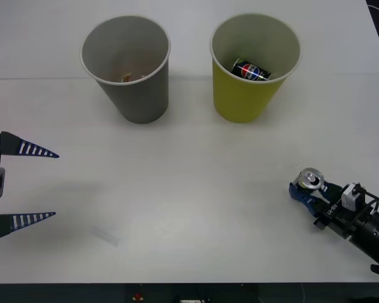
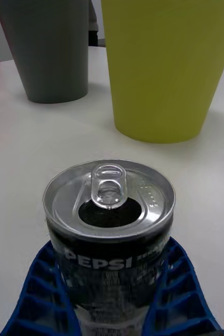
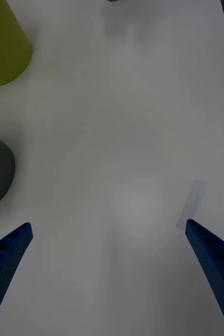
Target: Put the can into the green bin and the plastic bottle into the gray bin
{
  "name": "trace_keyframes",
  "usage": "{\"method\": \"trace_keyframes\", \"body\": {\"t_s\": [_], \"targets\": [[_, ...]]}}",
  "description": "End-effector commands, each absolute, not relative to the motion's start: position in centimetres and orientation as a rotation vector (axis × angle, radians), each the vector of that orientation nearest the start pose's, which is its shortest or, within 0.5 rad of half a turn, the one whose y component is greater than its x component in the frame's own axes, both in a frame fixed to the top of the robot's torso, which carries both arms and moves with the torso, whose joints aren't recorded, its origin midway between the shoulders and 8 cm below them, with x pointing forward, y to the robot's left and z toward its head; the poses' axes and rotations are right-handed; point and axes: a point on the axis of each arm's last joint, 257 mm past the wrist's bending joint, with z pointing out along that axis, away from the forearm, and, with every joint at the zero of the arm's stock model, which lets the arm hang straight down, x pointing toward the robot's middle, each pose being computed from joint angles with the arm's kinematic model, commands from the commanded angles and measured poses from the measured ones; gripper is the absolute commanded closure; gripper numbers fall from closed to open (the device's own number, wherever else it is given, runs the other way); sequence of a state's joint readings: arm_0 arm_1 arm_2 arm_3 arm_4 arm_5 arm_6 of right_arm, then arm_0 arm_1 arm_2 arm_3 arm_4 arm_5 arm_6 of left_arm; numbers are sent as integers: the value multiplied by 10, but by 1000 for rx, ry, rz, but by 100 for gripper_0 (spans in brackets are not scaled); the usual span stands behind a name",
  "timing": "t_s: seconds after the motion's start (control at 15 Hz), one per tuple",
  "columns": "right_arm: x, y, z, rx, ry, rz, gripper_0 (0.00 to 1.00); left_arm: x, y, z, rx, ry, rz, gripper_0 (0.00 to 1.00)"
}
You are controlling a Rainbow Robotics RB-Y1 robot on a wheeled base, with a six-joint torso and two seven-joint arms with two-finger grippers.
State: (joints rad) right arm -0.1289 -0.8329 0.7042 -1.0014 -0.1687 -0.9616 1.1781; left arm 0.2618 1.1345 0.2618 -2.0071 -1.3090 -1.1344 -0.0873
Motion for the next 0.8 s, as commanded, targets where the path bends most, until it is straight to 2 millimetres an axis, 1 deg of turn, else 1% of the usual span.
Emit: {"method": "trace_keyframes", "body": {"t_s": [0.07, 0.4, 0.6, 0.8], "targets": [[430, -270, -303, -704, 1429, 378, 100, 341, 286, -167, 1762, 1444, -118, 0], [425, -272, -290, -730, 1406, 391, 100, 341, 286, -167, 1762, 1444, -118, 0], [423, -274, -280, -811, 1384, 381, 100, 341, 286, -167, 1762, 1444, -118, 0], [419, -273, -270, -870, 1389, 420, 100, 341, 286, -167, 1762, 1444, -118, 0]]}}
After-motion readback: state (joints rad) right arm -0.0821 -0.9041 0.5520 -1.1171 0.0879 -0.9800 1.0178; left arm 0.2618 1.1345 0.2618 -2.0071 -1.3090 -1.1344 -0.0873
